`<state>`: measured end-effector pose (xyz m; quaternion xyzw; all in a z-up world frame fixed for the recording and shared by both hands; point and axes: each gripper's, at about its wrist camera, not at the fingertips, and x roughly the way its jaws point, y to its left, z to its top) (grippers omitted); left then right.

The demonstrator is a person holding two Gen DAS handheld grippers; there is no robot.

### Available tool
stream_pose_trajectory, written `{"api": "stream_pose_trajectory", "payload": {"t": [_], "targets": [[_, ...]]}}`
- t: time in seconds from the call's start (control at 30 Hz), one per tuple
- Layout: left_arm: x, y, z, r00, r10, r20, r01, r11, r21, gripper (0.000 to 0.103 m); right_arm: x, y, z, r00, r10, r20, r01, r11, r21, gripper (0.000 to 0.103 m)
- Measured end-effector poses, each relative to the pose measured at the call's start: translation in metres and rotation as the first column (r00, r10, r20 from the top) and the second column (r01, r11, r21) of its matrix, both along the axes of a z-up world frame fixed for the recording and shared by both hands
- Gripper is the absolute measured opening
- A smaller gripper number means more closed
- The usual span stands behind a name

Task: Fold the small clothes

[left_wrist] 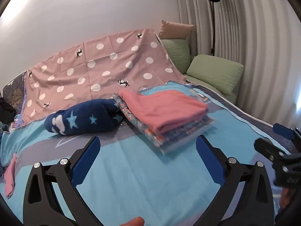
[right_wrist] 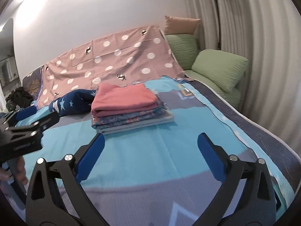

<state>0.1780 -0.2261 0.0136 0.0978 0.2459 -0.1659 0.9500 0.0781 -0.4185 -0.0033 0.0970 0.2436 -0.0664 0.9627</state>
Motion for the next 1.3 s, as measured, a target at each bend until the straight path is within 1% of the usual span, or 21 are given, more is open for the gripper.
{"api": "stream_pose_trajectory", "payload": {"t": [0.1,0.2,0.3,0.5,0.63,0.8,1.03,1.3], "targets": [[-0.035,0.006,0.009,1.0,0.003,0.022,-0.003,1.0,0.006,0.102,-0.02,0.0,0.008,1.0,-0.004,-0.001,0.004,1.0,0.031,0.101],[-0.064,0.014,0.013,0.999,0.008,0.032,-0.008,1.0,-0.004,0.102,-0.043,0.008,0.017,0.999,-0.033,-0.003,0.033,0.999,0.006,0.101],[-0.087,0.026,0.014,1.0,0.01,0.017,-0.01,0.999,-0.037,0.102,-0.069,0.021,0.023,0.998,-0.064,0.016,0.064,0.998,-0.025,0.101],[-0.125,0.052,0.012,1.0,0.028,-0.001,-0.028,0.993,-0.113,0.102,-0.095,0.037,0.029,1.0,-0.027,0.009,0.027,1.0,-0.016,0.101],[-0.148,0.065,0.018,0.999,0.04,0.028,-0.036,0.992,-0.125,0.102,-0.103,0.048,0.035,1.0,-0.013,0.019,0.013,1.0,-0.011,0.101],[-0.168,0.075,0.024,0.999,0.021,0.045,-0.014,0.991,-0.136,0.102,-0.115,0.065,0.041,0.999,0.018,0.027,-0.017,1.0,-0.017,0.101],[-0.182,0.09,0.027,0.998,0.022,0.051,-0.013,0.987,-0.163,0.102,-0.128,0.08,0.048,0.999,0.019,0.035,-0.018,0.999,-0.032,0.101],[-0.194,0.097,0.028,0.998,0.009,0.064,0.0,0.989,-0.145,0.102,-0.133,0.087,0.048,0.999,0.019,0.029,-0.018,0.999,-0.028,0.101]]}}
